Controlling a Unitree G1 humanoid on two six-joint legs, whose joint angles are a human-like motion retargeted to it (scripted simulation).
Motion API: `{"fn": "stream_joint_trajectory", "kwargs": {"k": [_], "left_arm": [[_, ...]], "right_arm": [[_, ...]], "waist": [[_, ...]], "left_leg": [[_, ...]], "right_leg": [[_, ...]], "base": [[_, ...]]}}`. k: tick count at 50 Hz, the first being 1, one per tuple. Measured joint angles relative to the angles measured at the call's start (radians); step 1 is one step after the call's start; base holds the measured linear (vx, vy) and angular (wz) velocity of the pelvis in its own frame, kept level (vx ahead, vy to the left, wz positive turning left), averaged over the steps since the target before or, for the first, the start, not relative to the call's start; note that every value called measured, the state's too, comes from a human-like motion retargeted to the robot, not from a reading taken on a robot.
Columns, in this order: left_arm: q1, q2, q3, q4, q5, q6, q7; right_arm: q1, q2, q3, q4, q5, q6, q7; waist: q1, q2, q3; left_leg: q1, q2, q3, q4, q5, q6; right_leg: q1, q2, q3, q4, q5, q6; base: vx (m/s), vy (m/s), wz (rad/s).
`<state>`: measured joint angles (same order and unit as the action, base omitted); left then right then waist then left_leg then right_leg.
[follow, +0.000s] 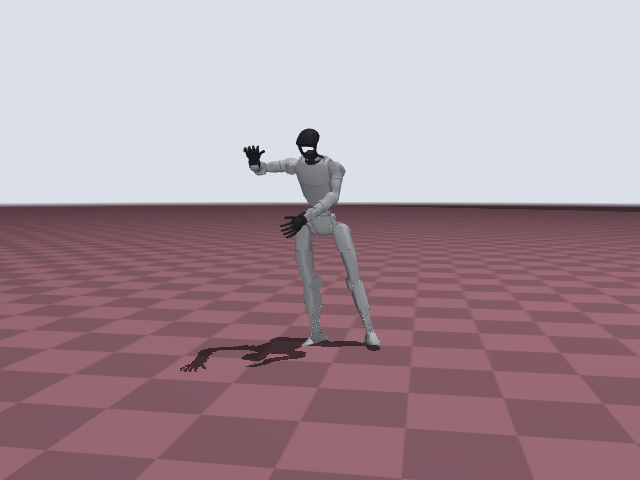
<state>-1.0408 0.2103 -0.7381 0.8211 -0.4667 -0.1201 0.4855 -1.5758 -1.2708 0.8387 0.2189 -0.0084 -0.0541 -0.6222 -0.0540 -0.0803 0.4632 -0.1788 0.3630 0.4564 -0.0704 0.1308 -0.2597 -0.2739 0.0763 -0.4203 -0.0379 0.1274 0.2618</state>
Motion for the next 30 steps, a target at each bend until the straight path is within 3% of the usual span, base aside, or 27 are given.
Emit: {"fn": "stream_joint_trajectory", "kwargs": {"k": [10, 18, 24, 30], "left_arm": [[-0.523, 0.102, -0.035, -0.093, -0.177, -0.056, 0.120], [-0.818, 0.184, -0.047, -0.076, -0.188, -0.088, 0.187], [-0.789, 0.200, -0.044, -0.070, -0.119, -0.071, 0.158], [-0.531, 0.191, -0.003, -0.067, -0.033, -0.049, 0.085]], "right_arm": [[0.131, -0.037, -0.026, 0.061, 0.124, -0.016, 0.053], [0.116, -0.080, -0.003, 0.030, 0.091, -0.020, 0.046], [0.071, -0.091, -0.010, -0.009, 0.043, -0.018, 0.014], [0.040, -0.068, -0.039, -0.044, -0.023, -0.009, -0.006]], "waist": [[0.018, 0.078, -0.110], [0.027, 0.075, -0.140], [0.039, 0.047, -0.115], [0.046, -0.005, -0.072]], "left_leg": [[0.014, -0.019, -0.042, 0.046, -0.044, 0.028], [0.021, -0.049, -0.043, 0.060, -0.066, 0.041], [0.009, -0.058, -0.032, 0.067, -0.068, 0.046], [-0.020, -0.053, -0.016, 0.094, -0.072, 0.051]], "right_leg": [[0.038, -0.047, -0.019, 0.057, -0.042, 0.000], [0.054, -0.086, -0.011, 0.062, -0.045, 0.000], [0.046, -0.091, -0.003, 0.044, -0.025, 0.000], [0.025, -0.083, 0.007, 0.024, 0.005, 0.000]], "base": [[0.10, 0.12, 0.19], [0.06, 0.13, 0.05], [-0.05, 0.05, -0.09], [-0.10, 0.01, -0.16]]}}
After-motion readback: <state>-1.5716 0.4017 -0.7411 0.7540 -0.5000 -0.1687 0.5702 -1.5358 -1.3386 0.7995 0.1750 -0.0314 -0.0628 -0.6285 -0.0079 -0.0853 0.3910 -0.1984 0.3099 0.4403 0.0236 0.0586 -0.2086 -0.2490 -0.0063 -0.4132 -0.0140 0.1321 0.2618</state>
